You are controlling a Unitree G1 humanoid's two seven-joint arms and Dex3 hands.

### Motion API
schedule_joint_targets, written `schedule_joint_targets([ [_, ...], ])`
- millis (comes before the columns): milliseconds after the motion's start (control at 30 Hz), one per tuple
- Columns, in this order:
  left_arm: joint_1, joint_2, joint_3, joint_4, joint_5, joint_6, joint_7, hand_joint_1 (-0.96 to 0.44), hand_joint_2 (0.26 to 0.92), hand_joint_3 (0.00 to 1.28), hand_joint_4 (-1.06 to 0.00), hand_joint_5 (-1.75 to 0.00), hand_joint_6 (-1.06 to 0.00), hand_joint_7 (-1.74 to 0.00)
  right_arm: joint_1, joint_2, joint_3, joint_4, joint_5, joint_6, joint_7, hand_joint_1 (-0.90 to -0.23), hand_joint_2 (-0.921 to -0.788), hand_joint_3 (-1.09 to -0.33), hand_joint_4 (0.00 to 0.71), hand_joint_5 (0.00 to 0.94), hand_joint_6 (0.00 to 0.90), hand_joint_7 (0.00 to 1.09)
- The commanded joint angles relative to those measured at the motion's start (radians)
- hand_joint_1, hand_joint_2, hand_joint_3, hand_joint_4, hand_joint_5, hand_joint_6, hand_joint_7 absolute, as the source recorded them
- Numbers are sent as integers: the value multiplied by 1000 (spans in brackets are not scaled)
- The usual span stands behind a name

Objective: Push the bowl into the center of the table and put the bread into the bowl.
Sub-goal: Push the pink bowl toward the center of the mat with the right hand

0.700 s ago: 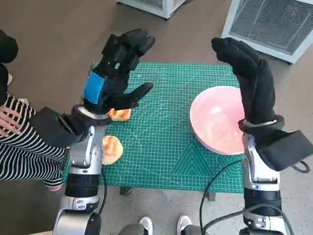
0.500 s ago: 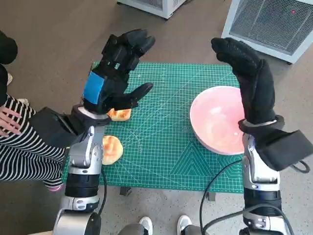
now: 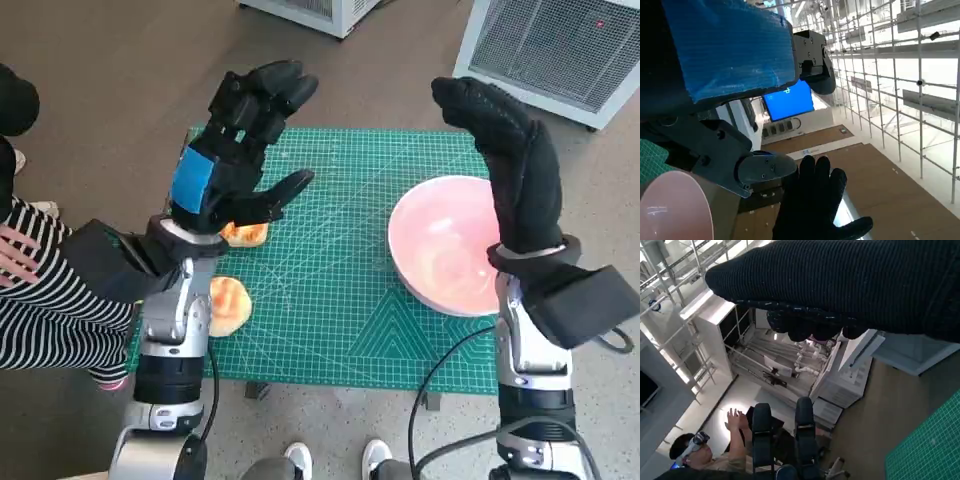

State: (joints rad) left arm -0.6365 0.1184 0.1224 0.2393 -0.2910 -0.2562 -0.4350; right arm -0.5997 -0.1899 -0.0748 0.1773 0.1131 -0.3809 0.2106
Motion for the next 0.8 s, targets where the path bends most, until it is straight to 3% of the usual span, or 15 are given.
schedule_joint_targets([
  [33, 6, 3, -1, -3, -7, -3, -4, -162, 747, 468, -1, -525, 1, -821, 20, 1, 2, 21, -11, 11, -1, -765, -921, -777, 148, 2, -1, 550],
  [800, -8, 4, -3, 36, 12, -48, -5, -171, 748, 461, -2, -504, 1, -812, 16, -3, -3, 37, -5, 3, 5, -760, -921, -778, 148, 1, -1, 548],
])
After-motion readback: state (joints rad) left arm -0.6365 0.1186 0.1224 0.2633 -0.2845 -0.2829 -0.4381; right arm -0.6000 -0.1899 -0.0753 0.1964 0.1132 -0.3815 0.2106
